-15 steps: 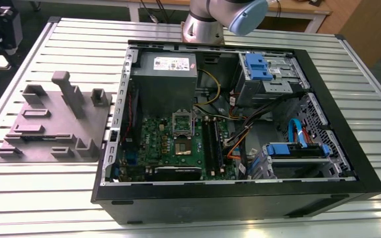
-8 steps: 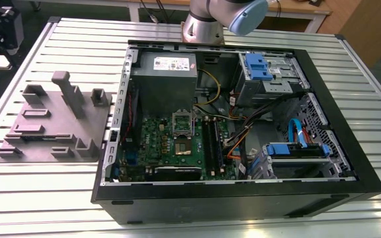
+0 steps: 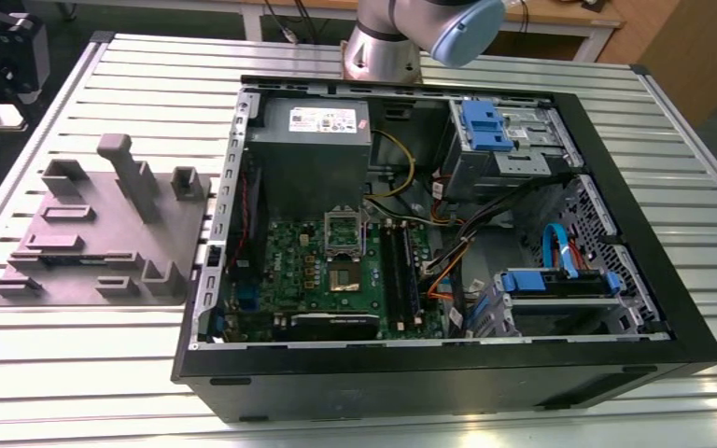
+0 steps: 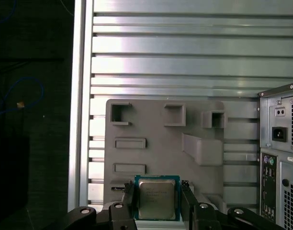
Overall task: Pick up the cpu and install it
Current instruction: 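Pick up the cpu and move it towards the insertion slot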
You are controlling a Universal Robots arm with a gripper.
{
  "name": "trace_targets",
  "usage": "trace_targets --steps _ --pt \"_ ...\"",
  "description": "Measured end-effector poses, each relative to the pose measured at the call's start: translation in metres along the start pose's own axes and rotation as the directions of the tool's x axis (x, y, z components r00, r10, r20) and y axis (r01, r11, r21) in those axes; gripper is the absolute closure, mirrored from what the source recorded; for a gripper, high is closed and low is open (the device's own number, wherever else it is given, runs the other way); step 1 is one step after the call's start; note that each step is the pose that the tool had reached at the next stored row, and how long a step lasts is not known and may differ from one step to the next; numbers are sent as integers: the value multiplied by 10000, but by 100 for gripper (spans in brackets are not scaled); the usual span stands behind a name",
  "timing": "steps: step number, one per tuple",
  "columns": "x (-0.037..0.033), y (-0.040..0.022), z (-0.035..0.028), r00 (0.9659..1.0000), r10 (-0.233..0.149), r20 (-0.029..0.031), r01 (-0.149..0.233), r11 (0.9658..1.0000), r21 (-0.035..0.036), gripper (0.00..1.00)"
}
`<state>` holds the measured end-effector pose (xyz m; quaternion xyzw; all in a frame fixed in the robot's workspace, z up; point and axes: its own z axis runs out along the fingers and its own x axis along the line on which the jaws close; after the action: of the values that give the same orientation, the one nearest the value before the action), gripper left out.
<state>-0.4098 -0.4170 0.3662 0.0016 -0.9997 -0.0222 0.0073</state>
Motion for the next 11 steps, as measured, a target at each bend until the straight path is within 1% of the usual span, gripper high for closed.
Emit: trace_targets --steps 11 --pt "-24 0 -1 10000 1 -1 -1 10000 1 53"
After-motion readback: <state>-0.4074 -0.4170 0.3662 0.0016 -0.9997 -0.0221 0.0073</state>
